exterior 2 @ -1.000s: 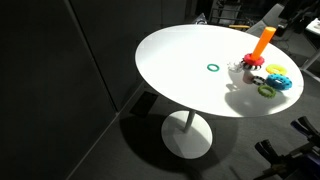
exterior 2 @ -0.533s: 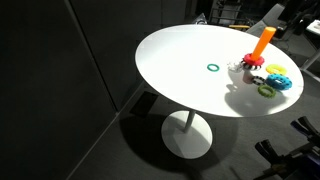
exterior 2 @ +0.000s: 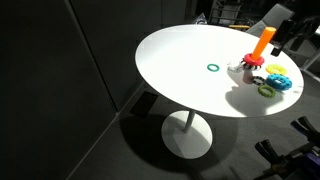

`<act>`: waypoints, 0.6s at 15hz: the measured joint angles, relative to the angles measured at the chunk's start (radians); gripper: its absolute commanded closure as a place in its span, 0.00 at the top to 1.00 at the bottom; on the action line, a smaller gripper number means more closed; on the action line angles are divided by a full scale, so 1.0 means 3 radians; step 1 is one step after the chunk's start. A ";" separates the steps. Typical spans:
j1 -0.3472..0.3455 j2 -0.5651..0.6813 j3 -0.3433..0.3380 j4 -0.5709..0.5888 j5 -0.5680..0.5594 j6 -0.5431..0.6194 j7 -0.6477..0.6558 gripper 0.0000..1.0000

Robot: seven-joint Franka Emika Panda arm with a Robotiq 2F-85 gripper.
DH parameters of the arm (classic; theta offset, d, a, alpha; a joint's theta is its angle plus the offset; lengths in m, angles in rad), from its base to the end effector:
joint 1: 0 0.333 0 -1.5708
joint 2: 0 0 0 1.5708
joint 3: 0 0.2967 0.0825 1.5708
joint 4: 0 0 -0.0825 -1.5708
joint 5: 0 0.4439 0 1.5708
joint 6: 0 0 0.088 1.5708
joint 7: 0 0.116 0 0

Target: Put the yellow ring through the pole

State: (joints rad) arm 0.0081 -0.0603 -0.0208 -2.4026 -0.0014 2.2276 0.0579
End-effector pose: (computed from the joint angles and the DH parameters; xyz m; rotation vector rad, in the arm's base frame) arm 0.5143 -0.0065 0.2585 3.1321 -0.1090 -0.1799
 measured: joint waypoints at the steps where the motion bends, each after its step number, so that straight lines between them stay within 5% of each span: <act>1: -0.0012 0.0038 0.0000 -0.0021 -0.0058 0.0059 0.0020 1.00; 9: -0.0085 0.0206 -0.0029 -0.0326 -0.0443 0.0773 0.0234 1.00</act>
State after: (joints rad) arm -0.0176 0.0014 -0.0294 -2.5003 -0.1342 2.4595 0.1281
